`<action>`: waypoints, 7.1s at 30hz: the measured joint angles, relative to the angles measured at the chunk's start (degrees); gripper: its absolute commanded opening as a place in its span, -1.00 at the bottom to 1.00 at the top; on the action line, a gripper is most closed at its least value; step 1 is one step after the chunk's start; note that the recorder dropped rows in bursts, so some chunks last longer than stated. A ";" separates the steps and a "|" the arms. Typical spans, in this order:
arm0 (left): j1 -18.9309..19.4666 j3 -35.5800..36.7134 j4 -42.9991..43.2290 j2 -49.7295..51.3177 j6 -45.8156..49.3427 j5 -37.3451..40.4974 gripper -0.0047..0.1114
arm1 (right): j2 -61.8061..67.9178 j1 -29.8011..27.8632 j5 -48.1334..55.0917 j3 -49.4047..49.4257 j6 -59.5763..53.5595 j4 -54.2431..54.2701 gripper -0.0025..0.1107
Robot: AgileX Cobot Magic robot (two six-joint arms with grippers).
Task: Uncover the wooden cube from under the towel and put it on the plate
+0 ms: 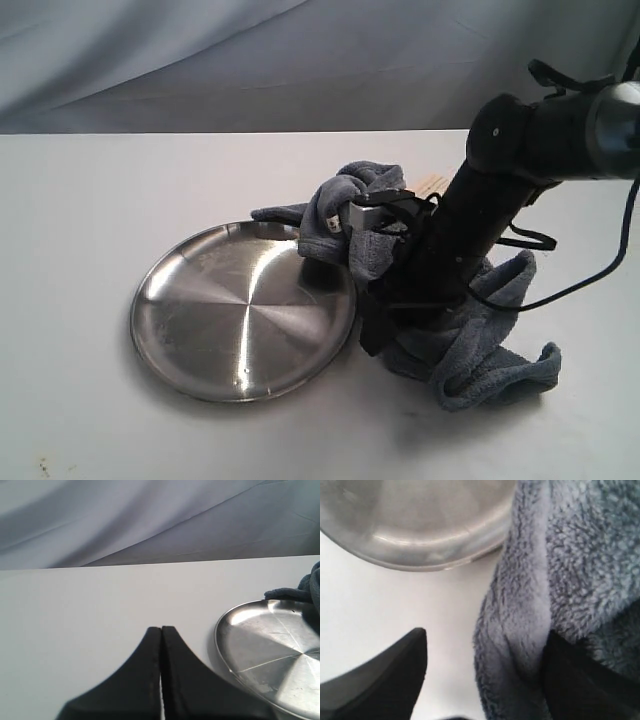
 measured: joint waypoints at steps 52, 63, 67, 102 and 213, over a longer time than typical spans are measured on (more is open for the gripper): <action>0.00 0.00 0.00 0.00 0.00 0.00 -0.92 | 11.13 0.00 3.99 -21.30 19.27 -22.24 0.04; 0.00 0.00 0.00 0.00 0.00 0.00 -0.92 | 16.15 0.00 9.04 -22.44 19.90 -23.53 -0.76; 0.00 0.00 0.00 0.00 0.00 0.00 -0.92 | 16.38 0.00 9.61 -22.76 19.90 -23.53 -0.96; 0.00 0.00 0.00 0.00 0.00 0.00 -0.92 | -6.74 0.00 3.06 -21.51 6.87 -6.50 -0.96; 0.00 0.00 0.00 0.00 0.00 -0.09 -0.92 | -11.57 -9.92 -15.72 -5.54 -8.90 -14.06 0.90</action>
